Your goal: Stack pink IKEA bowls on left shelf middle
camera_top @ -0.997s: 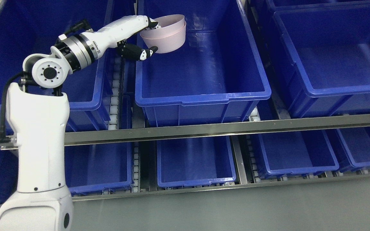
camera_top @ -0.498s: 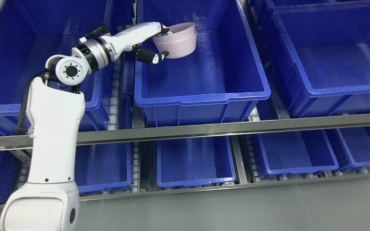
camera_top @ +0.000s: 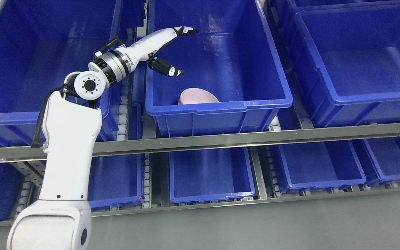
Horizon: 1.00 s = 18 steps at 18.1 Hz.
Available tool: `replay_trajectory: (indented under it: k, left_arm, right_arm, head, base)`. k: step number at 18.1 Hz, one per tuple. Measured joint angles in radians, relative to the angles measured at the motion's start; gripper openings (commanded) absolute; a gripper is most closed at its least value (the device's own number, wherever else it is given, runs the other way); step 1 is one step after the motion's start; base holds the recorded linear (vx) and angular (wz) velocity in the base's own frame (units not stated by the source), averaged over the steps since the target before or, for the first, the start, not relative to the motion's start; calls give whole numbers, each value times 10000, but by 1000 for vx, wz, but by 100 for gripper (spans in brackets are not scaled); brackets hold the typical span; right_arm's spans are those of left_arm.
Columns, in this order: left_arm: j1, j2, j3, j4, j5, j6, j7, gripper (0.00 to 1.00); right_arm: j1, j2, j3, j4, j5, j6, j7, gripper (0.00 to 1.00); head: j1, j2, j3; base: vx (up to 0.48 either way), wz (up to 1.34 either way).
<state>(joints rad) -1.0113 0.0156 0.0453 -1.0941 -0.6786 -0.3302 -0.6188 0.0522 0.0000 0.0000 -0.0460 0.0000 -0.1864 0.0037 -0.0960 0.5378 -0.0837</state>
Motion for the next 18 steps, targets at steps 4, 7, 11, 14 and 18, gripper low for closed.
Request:
replay_trajectory:
  k: [4,7,11,14,18]
  left_arm:
    - [272,-49,256,24,2257,631,3149,99]
    - [991,-81,407,-580,4313,1897,5468,99]
    - [2053,-106,483,-1738,5426,2663,6040,100]
    - [3020,-122,377,-2519,5805,2717,6154,100]
    - [3791,-133,238,-3312,6043,2669,6196,100]
  right_arm:
    - [0,0,0,0,0,0,3,100]
    - [0,0,0,0,0,0,14,100]
    - [0,0,0,0,0,0,50,100]
    - [0,0,0,0,0,0,36,100]
    - [0,0,0,0,0,0,8,100]
  head:
    - [0,0,0]
    - [0,0,0]
    - [0,0,0]
    - [0,0,0]
    - [0,0,0]
  base:
    - [0,0]
    - [0,0]
    - [0,0]
    - [0,0]
    - [0,0]
